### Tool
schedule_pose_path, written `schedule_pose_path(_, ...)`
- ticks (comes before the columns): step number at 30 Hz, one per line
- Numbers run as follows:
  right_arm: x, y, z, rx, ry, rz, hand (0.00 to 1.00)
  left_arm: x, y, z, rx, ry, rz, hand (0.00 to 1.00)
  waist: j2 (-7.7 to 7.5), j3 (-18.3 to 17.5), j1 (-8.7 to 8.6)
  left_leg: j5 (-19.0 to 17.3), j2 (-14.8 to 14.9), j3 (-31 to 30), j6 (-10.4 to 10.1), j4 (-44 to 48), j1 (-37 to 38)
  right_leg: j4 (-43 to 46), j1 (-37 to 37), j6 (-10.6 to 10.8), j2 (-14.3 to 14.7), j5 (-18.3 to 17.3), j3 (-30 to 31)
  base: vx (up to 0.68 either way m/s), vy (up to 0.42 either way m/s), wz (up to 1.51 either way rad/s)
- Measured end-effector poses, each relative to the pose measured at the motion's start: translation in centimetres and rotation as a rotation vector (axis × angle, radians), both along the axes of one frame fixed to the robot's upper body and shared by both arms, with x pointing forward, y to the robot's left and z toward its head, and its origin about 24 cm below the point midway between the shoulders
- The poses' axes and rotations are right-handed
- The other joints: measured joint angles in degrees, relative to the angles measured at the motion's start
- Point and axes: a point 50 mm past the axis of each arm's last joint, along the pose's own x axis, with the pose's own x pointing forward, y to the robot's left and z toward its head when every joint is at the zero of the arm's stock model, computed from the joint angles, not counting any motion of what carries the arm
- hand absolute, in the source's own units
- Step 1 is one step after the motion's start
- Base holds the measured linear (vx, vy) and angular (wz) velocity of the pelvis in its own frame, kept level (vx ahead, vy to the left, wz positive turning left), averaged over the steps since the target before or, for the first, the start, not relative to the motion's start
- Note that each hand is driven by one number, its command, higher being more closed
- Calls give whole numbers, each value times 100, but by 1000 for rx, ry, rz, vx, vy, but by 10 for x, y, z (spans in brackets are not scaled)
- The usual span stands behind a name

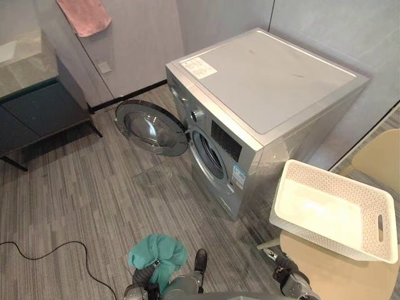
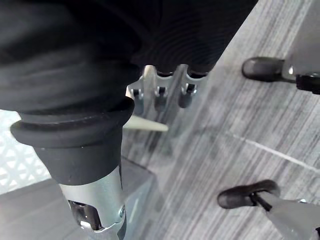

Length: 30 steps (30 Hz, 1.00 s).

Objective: Pick up the laundry basket with both hands and put the clothes into the washing machine.

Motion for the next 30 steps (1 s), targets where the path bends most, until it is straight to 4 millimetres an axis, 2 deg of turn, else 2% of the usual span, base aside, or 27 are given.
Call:
schedule_pose_path(3, -4, -6, -1, -6, 12, -21, 0, -19, 2, -4, -2, 51, 8, 100, -97, 61, 38, -83, -212, -161, 113, 37, 136, 211, 79, -5, -225, -112, -4, 33, 12, 8)
schedule_pose_path(4, -9, -7, -2, 1, 25, -45, 0, -26, 4, -6, -1, 79, 13, 100, -142, 99, 34, -164, -373, -279, 222, 39, 269, 426, 216, -88, -393, -192, -106, 94, 25, 38)
schedule_pose_path(5, -15, -8, -4, 4, 41, -62, 0, -31, 5, -7, -3, 101, 18, 100, -180, 91, 33, -224, -492, -394, 306, 46, 352, 708, 260, -257, -550, -269, -149, 98, 23, 62)
schedule_pose_path(7, -29, -11, -7, 5, 69, -96, 0, -37, 4, -9, -8, 125, 21, 100, -180, 93, -19, -227, -596, -656, 312, 266, 396, 1538, 180, -953, -794, -235, 118, 106, 54, 90)
schedule_pose_path(8, -45, -7, -12, 19, 105, -113, 0, -42, 4, -9, -16, 136, 49, 100, -208, 77, 3, -345, -664, -850, 464, 517, 375, 2287, -153, -1702, -747, 123, 1034, 124, 88, 99)
schedule_pose_path(9, -47, -4, -13, 28, 110, -111, 0, -45, 2, -10, -24, 140, 63, 100, -207, 66, -3, -395, -595, -942, 505, 576, 344, 2486, -332, -1596, -584, 116, 1511, 136, 55, 100)
schedule_pose_path(10, -46, 5, -14, 45, 105, -92, 0, -47, 7, -9, -19, 142, 104, 100, -219, 78, -2, -455, -498, -1098, 553, 606, 264, 2657, -754, -1052, -56, -298, 2356, 72, -20, 51)
schedule_pose_path(11, -31, 16, -11, 67, 65, -60, 0, -46, 15, -8, -4, 135, 144, 100, -436, 193, 47, -523, -382, -1095, 652, 608, 260, 2698, -1256, -904, 486, -640, 2804, 31, -60, 34)
schedule_pose_path(13, -22, 25, -9, 76, 31, -28, 0, -46, 18, -8, 0, 143, 150, 100, -513, 232, 63, -526, -306, -1095, 651, 658, 274, 2609, -1613, -829, 799, -709, 2605, -48, -91, 8)
schedule_pose_path(14, -19, 27, -8, 75, 22, -9, 0, -44, 18, -8, -3, 140, 148, 100, -493, 245, 60, -560, -272, -1095, 653, 688, 266, 2467, -1705, -829, 912, -709, 2499, -134, -125, 20)
schedule_pose_path(15, -14, 38, -7, 91, 9, 26, 0, -34, 23, -5, 10, 114, 140, 100, -687, 241, 109, -816, -426, -1009, 628, 634, 231, 1505, -1910, -836, 1051, -827, 2432, -99, -98, 62)
schedule_pose_path(16, -21, 45, -9, 116, 23, 9, 0, -21, 29, -2, 25, 82, 135, 100, -1007, 102, -9, -1022, -701, -899, 798, 1287, -58, 1520, -2104, -1056, 771, -614, 2289, -74, -85, 103)
schedule_pose_path(17, -23, 44, -9, 118, 23, -11, 0, -7, 27, 0, 22, 51, 127, 100, -995, 102, -131, -1306, -781, -683, 953, 2645, -538, 1570, -2087, -1008, 665, -618, 2004, -15, -57, 104)
schedule_pose_path(18, -16, 42, -7, 107, 5, 0, 0, 7, 19, 2, 9, 2, 117, 100, -756, 134, 10, -2231, -520, -602, 782, 3865, -525, 1501, -2023, -890, 955, -588, 2000, 10, -41, 58)
schedule_pose_path(19, -16, 36, -7, 86, 7, 1, 0, 13, 8, 2, -17, -21, 113, 100, -382, 64, 27, -3111, -71, -899, 492, 3564, -92, 1465, -1947, -815, 1354, -519, 1960, 16, -13, 24)
schedule_pose_path(20, -13, 41, -7, 96, 6, 4, 0, 20, 8, 4, -19, -36, 114, 100, -466, 115, 10, -3150, -65, -867, 487, 3712, -153, 1487, -1929, -886, 1358, -470, 1975, 20, -19, 16)
schedule_pose_path(22, -17, 51, -9, 119, 29, 14, 0, 25, 8, 5, 2, -38, 65, 100, -617, -109, -1, -3123, -53, -1088, 441, 3450, -114, 1177, -1858, -956, 1509, -419, 1948, 67, -79, 29)
schedule_pose_path(23, -17, 54, -9, 123, 33, 26, 0, 35, 2, 9, 6, -72, 12, 100, -625, -163, -13, -3198, 78, -1140, 322, 3606, -154, 854, -1681, -1003, 1735, -353, 1954, 148, -85, 27)
schedule_pose_path(24, -17, 55, -9, 122, 33, 24, 0, 38, -2, 11, 3, -90, -3, 100, -549, -198, -3, -3251, 150, -1138, 185, 3923, -251, 753, -1652, -1041, 1846, -305, 1942, 153, -43, 12)
schedule_pose_path(25, -15, 54, -8, 118, 29, 17, 0, 42, -11, 13, -9, -115, -27, 100, -356, -219, 25, -3316, 234, -1159, 22, 4760, -635, 714, -1629, -1062, 2042, -303, 1935, 145, 6, -26)
schedule_pose_path(26, -8, 52, -6, 105, 20, 13, 0, 43, -18, 15, -17, -129, -48, 100, -152, -146, 60, -3116, 314, -1051, -254, 5757, -1018, 729, -1493, -1159, 2224, -320, 1994, 150, 16, -43)
schedule_pose_path(27, -7, 54, -6, 108, 18, 13, 0, 42, -18, 15, -15, -129, -50, 100, -109, -121, 84, -2971, 379, -940, -331, 6056, -1086, 745, -1415, -1131, 2279, -305, 2080, 156, 21, -72)
schedule_pose_path(28, -5, 57, -5, 112, 15, 40, 0, 37, -18, 14, -16, -119, -49, 100, -85, -113, 170, -2667, 463, -624, -249, 6407, -1150, 718, -1249, -1122, 2311, -313, 2311, 148, 38, -77)
schedule_pose_path(29, 1, 64, -3, 120, -2, 62, 0, 36, -13, 14, -3, -120, -36, 100, -157, -116, 219, -2399, 550, -307, -131, 6860, -1285, 559, -1039, -1173, 2246, -341, 2487, 136, 52, -75)
schedule_pose_path(30, 4, 64, -2, 121, -15, 57, 0, 36, -10, 15, 5, -126, -27, 100, -157, -105, 273, -2477, 647, -206, -63, 7024, -1383, 537, -982, -1175, 2236, -344, 2587, 157, 95, -72)
